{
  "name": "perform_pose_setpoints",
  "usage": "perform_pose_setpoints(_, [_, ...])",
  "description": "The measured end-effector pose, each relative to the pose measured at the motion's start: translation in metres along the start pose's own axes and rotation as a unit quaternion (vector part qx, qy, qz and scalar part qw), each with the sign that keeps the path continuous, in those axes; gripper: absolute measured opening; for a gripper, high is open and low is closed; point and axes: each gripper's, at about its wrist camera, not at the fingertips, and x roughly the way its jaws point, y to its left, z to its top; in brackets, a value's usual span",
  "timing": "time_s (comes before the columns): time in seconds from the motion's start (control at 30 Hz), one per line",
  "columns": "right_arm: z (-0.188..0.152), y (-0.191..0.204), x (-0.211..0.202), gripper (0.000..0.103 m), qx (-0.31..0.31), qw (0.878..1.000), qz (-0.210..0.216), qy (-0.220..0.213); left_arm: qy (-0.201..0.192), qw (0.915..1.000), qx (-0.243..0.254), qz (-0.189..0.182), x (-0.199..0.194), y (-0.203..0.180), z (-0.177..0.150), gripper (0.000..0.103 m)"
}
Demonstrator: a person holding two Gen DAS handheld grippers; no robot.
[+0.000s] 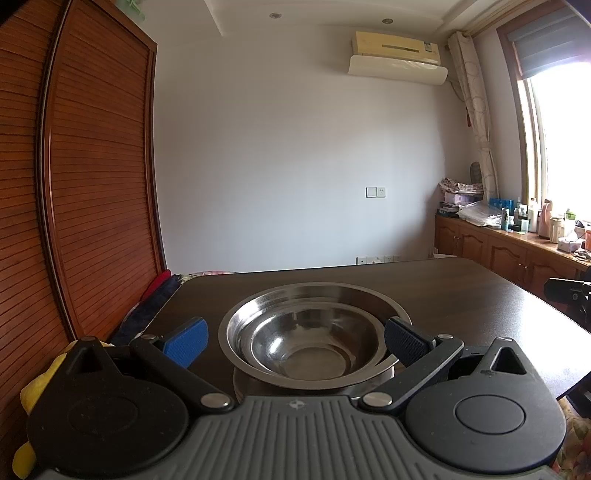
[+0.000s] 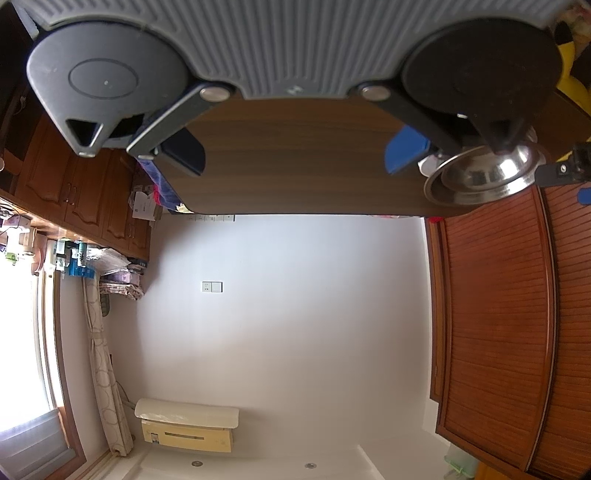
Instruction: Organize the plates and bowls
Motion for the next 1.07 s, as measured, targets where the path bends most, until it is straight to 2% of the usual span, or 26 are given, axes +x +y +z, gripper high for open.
perform_pose_setpoints(1.07, [-0.0024, 0.0000, 0.0009, 0.103, 0.006, 1.000, 0.003, 0.001, 0.002, 1.0000, -0.001, 0.000, 0.0009, 0.0012, -0.0008, 0.103])
